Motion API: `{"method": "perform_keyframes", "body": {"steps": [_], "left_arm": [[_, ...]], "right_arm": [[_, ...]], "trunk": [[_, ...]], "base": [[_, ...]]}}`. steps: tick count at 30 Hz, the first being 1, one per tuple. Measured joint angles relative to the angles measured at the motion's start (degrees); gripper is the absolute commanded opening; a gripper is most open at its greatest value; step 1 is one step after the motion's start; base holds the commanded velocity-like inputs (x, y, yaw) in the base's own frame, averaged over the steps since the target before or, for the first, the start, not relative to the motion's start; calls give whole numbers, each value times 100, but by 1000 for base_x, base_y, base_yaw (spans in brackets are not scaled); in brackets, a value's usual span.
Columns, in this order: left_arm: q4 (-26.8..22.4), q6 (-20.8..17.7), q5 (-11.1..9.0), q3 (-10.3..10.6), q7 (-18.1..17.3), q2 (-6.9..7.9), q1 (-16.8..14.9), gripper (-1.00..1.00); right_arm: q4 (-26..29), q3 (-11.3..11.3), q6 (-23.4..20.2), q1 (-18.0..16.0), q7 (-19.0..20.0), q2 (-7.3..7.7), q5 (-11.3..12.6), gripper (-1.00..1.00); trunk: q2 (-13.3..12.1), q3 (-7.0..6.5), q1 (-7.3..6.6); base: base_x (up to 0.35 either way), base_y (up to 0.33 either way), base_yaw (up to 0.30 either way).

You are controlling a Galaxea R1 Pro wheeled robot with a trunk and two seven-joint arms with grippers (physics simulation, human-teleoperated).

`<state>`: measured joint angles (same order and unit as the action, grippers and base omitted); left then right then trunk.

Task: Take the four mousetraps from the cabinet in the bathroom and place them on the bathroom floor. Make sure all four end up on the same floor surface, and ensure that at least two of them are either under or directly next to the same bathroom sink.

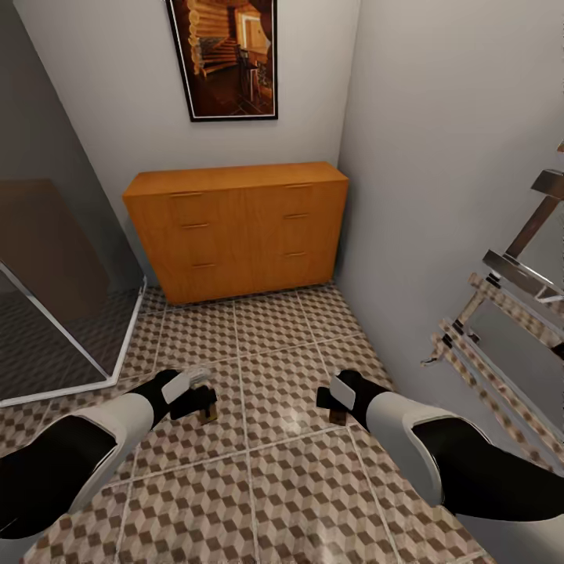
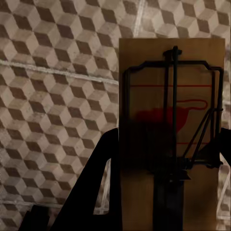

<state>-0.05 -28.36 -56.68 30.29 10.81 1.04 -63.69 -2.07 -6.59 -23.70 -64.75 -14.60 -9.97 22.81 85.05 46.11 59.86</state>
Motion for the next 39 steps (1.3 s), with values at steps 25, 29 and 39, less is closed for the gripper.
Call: {"method": "perform_keyframes", "body": {"steps": [25, 29, 39], "left_arm": [[-1, 2573, -83, -19, -22, -400, 2181, -100], [-1, 2557, -84, -19, -1, -407, 2220, -100], [-1, 2595, -93, -26, 12, -379, 2258, -100]], "right_arm": [[4, -1, 1436, 1409, 253, -1, -1485, -100], [4, 4, 1413, 1410, 267, -1, -1448, -100], [-4, 15, 1466, 1440, 337, -1, -1422, -100]], "trunk": [[1, 48, -3], [1, 64, -3], [1, 101, -3]], "base": [[-86, 58, 172], [0, 0, 274], [0, 0, 273]]}}
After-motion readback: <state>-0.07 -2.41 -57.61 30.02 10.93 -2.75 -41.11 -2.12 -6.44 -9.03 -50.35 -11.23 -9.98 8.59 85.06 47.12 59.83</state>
